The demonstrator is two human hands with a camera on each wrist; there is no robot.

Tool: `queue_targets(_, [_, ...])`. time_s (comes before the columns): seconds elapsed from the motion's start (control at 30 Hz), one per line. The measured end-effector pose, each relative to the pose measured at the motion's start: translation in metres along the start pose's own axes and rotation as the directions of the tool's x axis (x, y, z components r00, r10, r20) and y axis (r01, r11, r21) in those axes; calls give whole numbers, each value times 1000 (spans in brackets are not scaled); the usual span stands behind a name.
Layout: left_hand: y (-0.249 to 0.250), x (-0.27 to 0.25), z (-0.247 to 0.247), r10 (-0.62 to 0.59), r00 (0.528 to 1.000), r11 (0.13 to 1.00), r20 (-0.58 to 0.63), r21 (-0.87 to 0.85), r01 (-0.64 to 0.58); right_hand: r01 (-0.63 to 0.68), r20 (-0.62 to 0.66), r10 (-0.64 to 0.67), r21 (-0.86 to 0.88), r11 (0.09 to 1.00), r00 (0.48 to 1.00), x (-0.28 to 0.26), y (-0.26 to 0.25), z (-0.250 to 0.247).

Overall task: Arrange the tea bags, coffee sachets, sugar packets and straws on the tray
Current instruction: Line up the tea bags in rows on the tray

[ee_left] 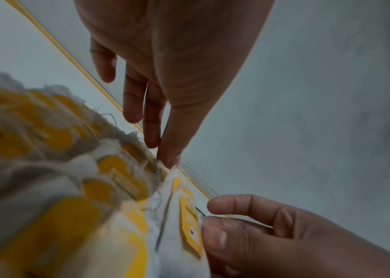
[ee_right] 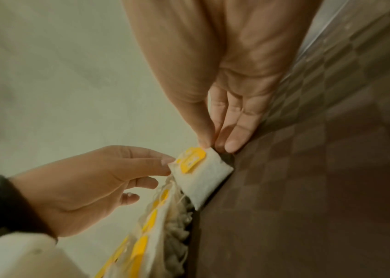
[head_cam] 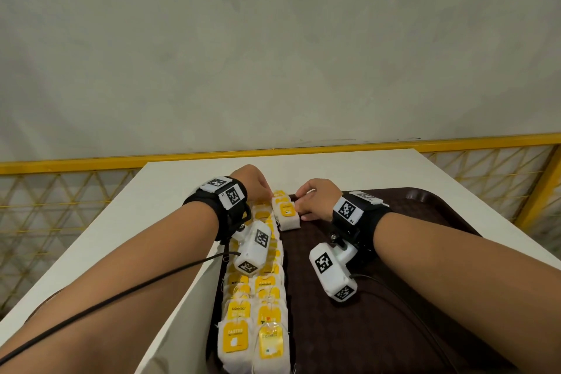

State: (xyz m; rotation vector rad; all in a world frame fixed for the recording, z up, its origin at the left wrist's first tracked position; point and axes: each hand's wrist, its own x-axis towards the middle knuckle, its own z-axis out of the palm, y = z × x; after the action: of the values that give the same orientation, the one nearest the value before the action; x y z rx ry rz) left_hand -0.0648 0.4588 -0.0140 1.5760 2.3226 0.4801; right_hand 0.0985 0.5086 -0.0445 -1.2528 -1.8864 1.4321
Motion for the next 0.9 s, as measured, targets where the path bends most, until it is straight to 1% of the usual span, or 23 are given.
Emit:
queue_targets(0.07, [2, 0, 0, -23, 1000, 999, 8, 50, 22, 3, -8, -3, 11, 1000, 1000, 0, 2, 2])
queue_targets(0.13, [6, 0, -1, -48, 999, 994, 1, 94, 48, -7, -15, 7, -14, 1000, 1000, -1, 2, 3])
queue_targets(0.2, [8, 0, -3, -67, 998, 992, -1, 109, 67, -48, -15, 48, -36, 998, 999, -2, -1, 2])
queue_targets(0.3, [10, 2, -4, -61, 997, 991, 37, 119, 57, -123, 61, 126, -52, 991, 990, -7, -6, 1])
queue_targets(0.33, [11, 3, -4, -58, 997, 991, 44, 125, 53, -116, 85, 122, -68, 991, 989, -8, -6, 1])
queue_targets(0.43, [12, 5, -3, -51, 998, 993, 33, 106, 47, -43, 113, 54, -94, 995, 992, -9, -3, 3])
queue_targets(0.53, [11, 5, 0, -37, 999, 999, -12, 27, 37, -1, 99, 12, -103, 995, 995, -8, -1, 4])
queue_targets(0.6, [8, 1, 0, -41, 996, 994, -83, -105, 32, 6, 77, 2, -101, 995, 997, -7, 0, 3])
queue_targets(0.67, [5, -5, -6, -66, 983, 974, -174, -225, 25, -8, 35, 12, -97, 995, 999, -7, 1, 0])
queue_targets(0.73, [1, -15, -14, -97, 972, 949, -212, -313, 26, -12, -25, 11, -61, 998, 1000, -4, 3, -1])
queue_targets(0.8, [-1, -29, -18, -111, 977, 940, -184, -338, 43, 12, -60, -16, -57, 998, 998, -3, 4, 2])
queue_targets(0.83, [-2, -35, -18, -125, 979, 939, -162, -338, 64, 21, -59, -26, -82, 996, 998, -4, 5, 6])
queue_targets(0.9, [-3, -48, -15, -188, 976, 916, -114, -378, 132, 36, -26, -42, -185, 982, 999, -6, 3, 13])
